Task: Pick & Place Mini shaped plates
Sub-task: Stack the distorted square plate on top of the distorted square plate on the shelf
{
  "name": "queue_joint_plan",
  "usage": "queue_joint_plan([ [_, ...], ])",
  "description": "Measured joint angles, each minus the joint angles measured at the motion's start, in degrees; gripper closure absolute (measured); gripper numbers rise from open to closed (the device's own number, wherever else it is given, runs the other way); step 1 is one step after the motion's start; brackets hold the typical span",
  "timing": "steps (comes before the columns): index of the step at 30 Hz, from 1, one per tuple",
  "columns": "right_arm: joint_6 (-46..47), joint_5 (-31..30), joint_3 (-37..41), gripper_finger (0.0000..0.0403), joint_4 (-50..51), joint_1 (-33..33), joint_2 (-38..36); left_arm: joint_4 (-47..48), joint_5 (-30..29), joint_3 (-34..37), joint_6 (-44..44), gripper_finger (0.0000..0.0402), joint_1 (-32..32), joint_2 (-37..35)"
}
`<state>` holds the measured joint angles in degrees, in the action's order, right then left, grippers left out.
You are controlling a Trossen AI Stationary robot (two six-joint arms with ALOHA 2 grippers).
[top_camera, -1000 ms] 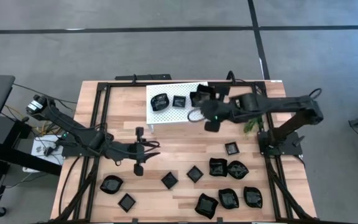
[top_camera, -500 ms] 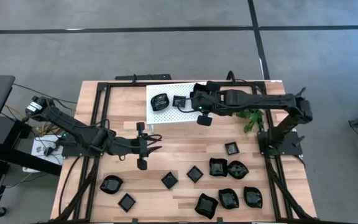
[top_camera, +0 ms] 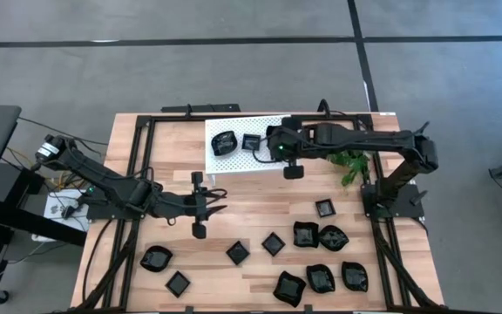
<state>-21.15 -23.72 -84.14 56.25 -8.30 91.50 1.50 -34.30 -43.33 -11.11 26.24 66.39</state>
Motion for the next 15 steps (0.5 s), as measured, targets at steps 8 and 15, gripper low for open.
queue_joint_plan([
  [8, -1.8, 4.3, 0.0, 0.0402, 0.2, -2.9, 0.0, 0.0, 0.0, 0.0, 0.0, 0.0289, 0.0, 0.0],
  [15, -2.8, 4.4, 0.0, 0.0379, 0.2, -3.5, 0.0, 0.0, 0.0, 0.0, 0.0, 0.0289, 0.0, 0.0],
])
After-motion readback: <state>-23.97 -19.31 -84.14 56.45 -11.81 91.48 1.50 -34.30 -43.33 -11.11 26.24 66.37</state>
